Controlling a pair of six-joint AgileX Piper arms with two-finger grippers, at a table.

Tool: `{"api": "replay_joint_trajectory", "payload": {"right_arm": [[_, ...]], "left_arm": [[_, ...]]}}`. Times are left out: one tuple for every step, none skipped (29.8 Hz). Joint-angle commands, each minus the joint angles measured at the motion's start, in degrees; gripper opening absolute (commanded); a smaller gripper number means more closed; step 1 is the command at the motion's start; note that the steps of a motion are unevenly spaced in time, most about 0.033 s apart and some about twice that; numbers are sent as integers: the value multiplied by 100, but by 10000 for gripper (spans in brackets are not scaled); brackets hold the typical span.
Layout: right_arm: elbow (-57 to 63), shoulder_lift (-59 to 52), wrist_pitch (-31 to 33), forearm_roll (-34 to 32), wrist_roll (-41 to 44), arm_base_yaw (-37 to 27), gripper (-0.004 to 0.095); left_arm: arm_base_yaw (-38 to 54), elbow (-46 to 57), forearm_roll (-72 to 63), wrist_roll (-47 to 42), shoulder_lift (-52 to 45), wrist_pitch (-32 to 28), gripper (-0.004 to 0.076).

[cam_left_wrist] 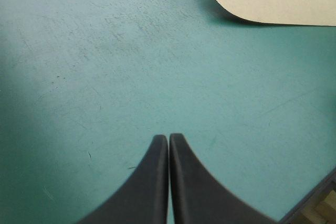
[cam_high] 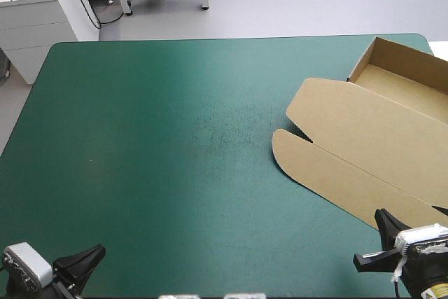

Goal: Fold the box

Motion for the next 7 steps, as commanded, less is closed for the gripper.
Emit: {"api": "replay_joint_trajectory", "payload": {"right_arm": [[-132,82,-435,20,-11,16,-14],[-132,82,-435,20,-11,16,-19],[-132,82,-435,20,-11,16,-19],[-132,82,-435,20,-11,16,-19],[-132,82,-435,20,-11,16,-19],[-132,82,-435,20,-11,16,-19],[-132,82,-435,20,-11,16,-19]], "left_arm": [[-20,-120,-99,-39,-34,-429,-8],[-20,-120,-99,-39,-34,-429,-8],[-20,-120,-99,-39,-34,-429,-8],[-20,-120,-99,-39,-34,-429,-8],[-20,-120,-99,-39,-34,-429,-8],[-20,-120,-99,-39,-34,-429,-8],[-20,-120,-99,-39,-34,-429,-8]]}}
